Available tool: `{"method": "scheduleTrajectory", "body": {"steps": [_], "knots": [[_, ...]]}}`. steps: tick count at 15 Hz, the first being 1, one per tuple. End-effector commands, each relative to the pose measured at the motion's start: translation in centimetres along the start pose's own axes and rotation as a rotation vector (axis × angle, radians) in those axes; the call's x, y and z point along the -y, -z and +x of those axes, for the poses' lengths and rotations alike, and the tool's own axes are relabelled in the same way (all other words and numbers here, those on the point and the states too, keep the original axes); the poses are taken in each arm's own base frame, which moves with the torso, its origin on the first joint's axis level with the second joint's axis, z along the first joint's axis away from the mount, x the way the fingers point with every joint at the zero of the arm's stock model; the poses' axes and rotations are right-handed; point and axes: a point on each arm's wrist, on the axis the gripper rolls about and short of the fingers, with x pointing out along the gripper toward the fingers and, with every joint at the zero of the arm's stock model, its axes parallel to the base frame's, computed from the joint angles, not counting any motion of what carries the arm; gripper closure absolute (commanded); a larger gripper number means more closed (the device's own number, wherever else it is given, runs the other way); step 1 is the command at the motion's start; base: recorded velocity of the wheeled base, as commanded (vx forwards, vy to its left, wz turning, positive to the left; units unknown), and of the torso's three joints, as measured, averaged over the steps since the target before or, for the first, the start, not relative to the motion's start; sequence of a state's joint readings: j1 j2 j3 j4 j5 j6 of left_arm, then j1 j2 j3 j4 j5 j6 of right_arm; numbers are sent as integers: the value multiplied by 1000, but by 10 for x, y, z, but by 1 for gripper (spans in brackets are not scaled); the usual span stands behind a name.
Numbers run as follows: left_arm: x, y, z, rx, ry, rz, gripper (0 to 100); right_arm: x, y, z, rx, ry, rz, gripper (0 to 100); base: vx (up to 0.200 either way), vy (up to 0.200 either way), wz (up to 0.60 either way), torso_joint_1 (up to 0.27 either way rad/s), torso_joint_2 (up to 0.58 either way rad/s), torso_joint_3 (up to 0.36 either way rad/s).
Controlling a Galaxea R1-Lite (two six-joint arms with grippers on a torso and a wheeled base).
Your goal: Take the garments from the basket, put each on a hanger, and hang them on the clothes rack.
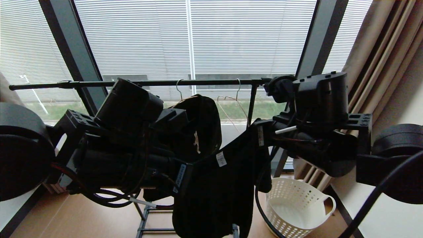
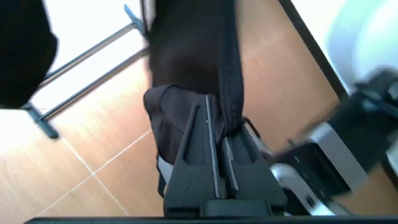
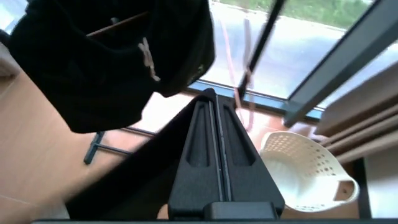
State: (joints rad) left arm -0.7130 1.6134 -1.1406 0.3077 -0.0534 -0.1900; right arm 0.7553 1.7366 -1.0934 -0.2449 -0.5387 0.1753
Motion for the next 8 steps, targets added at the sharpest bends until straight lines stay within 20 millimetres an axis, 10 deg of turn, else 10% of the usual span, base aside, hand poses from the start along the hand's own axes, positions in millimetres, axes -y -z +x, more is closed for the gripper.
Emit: {"method": "scheduleTrajectory", "body": {"steps": [1, 8], "knots": [[-13, -4, -4, 24, -33, -34, 100, 20, 3, -28, 10, 4, 6, 100, 0, 0, 0, 0, 0, 0], [-21, -27, 16, 78, -47, -33, 100, 24, 40, -67, -55, -63, -70, 100, 0, 0, 0, 0, 0, 0]]}}
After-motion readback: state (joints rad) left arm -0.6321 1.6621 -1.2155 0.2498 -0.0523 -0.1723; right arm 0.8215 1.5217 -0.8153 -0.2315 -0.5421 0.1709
